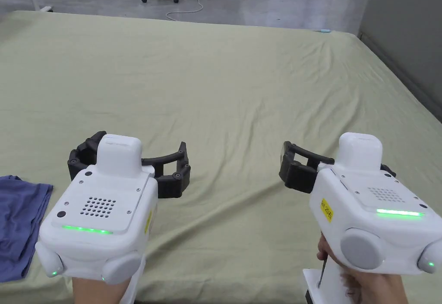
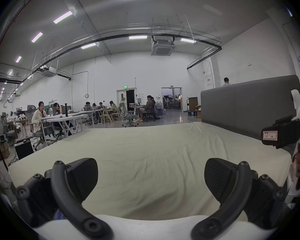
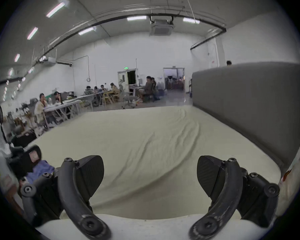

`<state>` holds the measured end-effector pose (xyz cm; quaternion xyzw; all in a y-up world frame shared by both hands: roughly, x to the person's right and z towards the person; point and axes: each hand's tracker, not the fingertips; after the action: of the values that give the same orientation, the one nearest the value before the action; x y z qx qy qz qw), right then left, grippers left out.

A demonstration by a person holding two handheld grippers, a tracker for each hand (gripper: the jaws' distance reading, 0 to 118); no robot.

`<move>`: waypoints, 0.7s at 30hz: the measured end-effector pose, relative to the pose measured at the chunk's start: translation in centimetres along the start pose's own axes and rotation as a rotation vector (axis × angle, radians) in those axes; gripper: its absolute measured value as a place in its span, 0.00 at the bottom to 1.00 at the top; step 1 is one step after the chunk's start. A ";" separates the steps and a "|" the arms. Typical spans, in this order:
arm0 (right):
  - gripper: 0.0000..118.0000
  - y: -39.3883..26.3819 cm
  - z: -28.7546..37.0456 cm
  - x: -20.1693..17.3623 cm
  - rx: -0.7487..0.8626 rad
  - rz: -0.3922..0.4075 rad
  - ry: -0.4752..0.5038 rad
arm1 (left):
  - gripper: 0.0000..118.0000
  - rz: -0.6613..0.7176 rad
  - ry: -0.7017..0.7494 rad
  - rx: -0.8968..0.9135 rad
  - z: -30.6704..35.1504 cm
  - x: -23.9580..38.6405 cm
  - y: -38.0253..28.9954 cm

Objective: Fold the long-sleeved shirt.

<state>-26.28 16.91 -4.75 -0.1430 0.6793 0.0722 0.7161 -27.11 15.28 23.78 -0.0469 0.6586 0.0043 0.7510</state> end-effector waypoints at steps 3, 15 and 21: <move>0.92 0.7 0.8 -1.3 0.028 0.031 -0.174 | 1.00 -0.002 0.008 0.006 0.1 0.0 0.0; 0.92 1.0 1.1 -1.7 0.045 0.065 -0.228 | 1.00 0.006 -0.001 -0.006 0.1 -0.1 0.0; 0.92 0.9 0.9 -1.2 0.037 0.022 -0.241 | 1.00 0.001 -0.003 -0.006 0.1 0.0 0.0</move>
<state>-25.74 18.12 -3.60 -0.1127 0.5909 0.0844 0.7944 -26.98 15.32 23.77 -0.0486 0.6574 0.0068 0.7519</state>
